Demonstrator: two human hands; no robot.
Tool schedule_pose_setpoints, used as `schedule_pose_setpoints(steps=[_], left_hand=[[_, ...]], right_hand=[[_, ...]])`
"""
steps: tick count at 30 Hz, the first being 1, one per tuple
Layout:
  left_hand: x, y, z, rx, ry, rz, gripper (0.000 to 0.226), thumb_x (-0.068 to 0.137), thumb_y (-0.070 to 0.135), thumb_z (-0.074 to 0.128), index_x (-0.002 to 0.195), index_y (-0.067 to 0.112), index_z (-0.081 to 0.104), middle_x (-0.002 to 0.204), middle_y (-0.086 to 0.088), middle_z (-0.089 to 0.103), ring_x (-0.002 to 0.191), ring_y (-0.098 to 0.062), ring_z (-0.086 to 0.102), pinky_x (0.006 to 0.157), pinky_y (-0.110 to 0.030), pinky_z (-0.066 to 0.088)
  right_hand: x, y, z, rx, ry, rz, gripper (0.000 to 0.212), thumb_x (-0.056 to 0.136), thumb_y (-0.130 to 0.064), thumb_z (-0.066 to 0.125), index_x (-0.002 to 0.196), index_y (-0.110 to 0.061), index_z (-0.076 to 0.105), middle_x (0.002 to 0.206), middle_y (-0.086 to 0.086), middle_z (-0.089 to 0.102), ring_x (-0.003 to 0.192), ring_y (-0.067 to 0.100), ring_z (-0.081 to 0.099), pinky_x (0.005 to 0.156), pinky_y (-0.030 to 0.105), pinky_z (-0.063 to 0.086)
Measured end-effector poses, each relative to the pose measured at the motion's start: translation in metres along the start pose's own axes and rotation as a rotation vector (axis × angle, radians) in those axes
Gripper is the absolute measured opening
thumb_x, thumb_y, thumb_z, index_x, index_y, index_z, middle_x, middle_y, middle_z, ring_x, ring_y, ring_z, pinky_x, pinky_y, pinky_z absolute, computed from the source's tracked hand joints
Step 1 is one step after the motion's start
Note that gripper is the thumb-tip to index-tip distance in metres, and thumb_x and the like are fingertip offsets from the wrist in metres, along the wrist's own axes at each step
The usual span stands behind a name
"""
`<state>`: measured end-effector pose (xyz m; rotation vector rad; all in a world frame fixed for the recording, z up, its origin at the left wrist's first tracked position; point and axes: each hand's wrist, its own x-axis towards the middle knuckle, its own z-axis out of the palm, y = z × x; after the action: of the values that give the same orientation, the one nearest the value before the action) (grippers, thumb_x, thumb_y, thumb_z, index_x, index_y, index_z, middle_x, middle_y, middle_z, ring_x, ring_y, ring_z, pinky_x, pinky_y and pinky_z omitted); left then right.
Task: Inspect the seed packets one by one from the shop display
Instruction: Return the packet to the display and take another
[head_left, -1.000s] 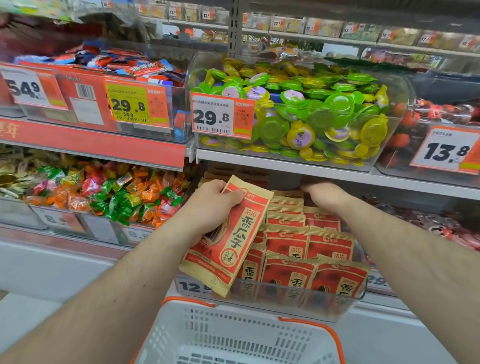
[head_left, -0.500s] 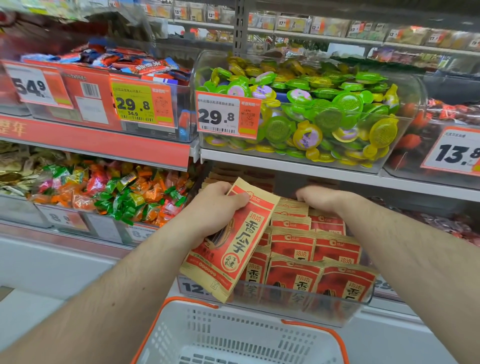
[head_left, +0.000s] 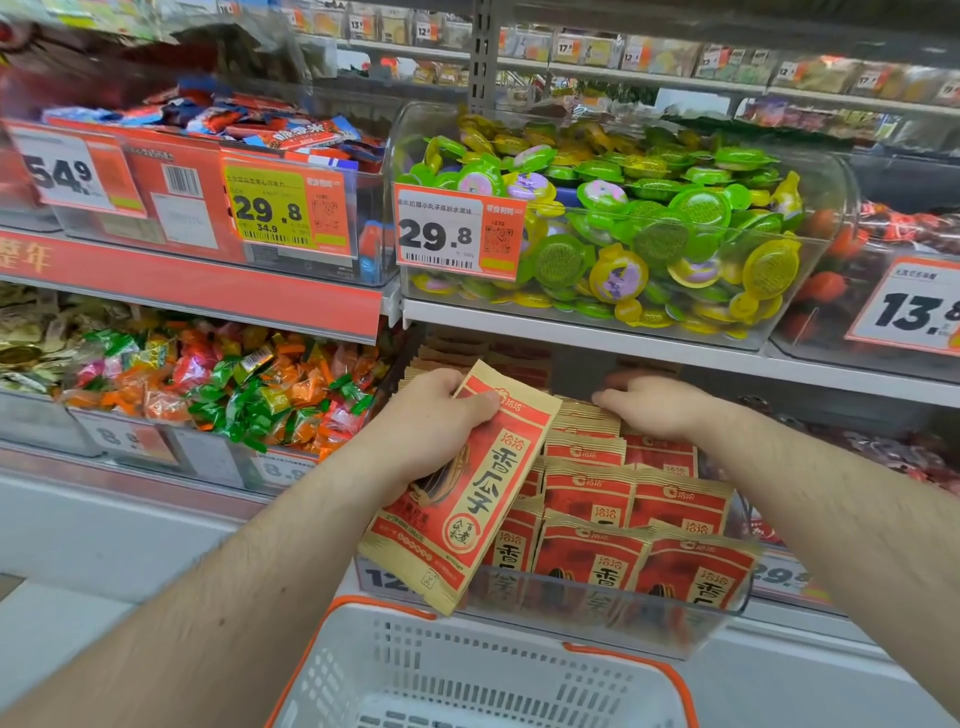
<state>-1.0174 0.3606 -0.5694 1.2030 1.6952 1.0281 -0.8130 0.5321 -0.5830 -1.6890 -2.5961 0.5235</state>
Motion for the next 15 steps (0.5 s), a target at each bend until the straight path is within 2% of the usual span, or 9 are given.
schedule_pose_setpoints(steps=[5, 7, 11, 13, 15], left_hand=[[0.001, 0.0, 0.0, 0.002, -0.004, -0.006, 0.024, 0.101, 0.038, 0.053, 0.103, 0.016, 0.061, 0.08, 0.001, 0.077, 0.071, -0.018, 0.075, 0.075, -0.038, 0.059], [0.002, 0.0, 0.0, 0.005, -0.004, -0.007, 0.024, 0.1, 0.039, 0.053, 0.104, 0.017, 0.062, 0.08, 0.001, 0.077, 0.072, -0.019, 0.075, 0.079, -0.042, 0.06], [0.003, -0.001, 0.0, -0.011, -0.005, -0.01, 0.022, 0.1, 0.039, 0.053, 0.106, 0.019, 0.062, 0.081, 0.002, 0.077, 0.073, -0.018, 0.075, 0.081, -0.043, 0.06], [0.002, -0.001, 0.0, -0.014, -0.01, -0.014, 0.022, 0.1, 0.04, 0.053, 0.106, 0.02, 0.061, 0.081, 0.002, 0.077, 0.072, -0.018, 0.075, 0.079, -0.042, 0.06], [0.002, -0.001, 0.0, -0.007, -0.011, -0.013, 0.021, 0.1, 0.04, 0.054, 0.105, 0.021, 0.061, 0.082, 0.002, 0.077, 0.073, -0.018, 0.075, 0.081, -0.043, 0.06]], right_hand=[[0.0, -0.002, -0.006, -0.064, -0.003, 0.002, 0.049, 0.099, -0.056, 0.039, 0.119, -0.02, 0.065, 0.114, 0.002, 0.067, 0.1, 0.021, 0.058, 0.086, 0.029, 0.043], [0.001, -0.002, -0.008, -0.067, -0.011, 0.023, 0.057, 0.098, -0.061, 0.035, 0.126, -0.019, 0.061, 0.118, 0.004, 0.067, 0.1, 0.021, 0.057, 0.09, 0.029, 0.042], [0.009, -0.001, -0.004, 0.028, -0.068, 0.087, 0.06, 0.098, -0.062, 0.032, 0.134, -0.021, 0.057, 0.128, 0.004, 0.063, 0.101, 0.019, 0.055, 0.096, 0.03, 0.042], [0.013, -0.003, -0.001, 0.144, -0.089, 0.117, 0.056, 0.1, -0.058, 0.033, 0.136, -0.022, 0.055, 0.138, 0.001, 0.057, 0.113, 0.02, 0.055, 0.104, 0.033, 0.039], [0.018, -0.008, -0.001, 0.226, 0.005, 0.066, 0.052, 0.103, -0.052, 0.032, 0.145, -0.024, 0.046, 0.152, 0.0, 0.043, 0.136, 0.023, 0.043, 0.115, 0.034, 0.029]])
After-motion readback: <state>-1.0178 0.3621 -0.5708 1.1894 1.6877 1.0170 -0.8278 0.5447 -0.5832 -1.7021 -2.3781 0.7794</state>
